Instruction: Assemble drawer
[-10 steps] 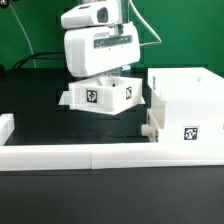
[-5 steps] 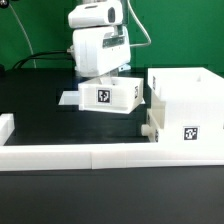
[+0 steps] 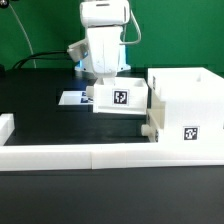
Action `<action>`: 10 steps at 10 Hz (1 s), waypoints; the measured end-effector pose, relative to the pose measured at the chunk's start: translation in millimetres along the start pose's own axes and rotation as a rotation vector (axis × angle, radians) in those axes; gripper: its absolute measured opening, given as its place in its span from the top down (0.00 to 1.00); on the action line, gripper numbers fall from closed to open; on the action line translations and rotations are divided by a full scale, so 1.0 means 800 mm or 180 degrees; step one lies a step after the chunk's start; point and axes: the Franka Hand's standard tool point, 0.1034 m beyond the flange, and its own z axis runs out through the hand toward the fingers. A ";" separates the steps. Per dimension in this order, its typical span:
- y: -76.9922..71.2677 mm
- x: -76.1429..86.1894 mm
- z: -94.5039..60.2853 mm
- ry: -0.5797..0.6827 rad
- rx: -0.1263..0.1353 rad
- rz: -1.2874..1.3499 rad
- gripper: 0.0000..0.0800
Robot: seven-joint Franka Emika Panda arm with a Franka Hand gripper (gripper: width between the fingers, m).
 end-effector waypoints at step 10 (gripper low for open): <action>0.027 0.006 0.009 0.0017 0.0124 -0.0017 0.95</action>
Offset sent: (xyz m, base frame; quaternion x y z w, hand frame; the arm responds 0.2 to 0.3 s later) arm 0.0121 -0.0027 -0.0037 0.0079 0.0061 -0.0253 0.9996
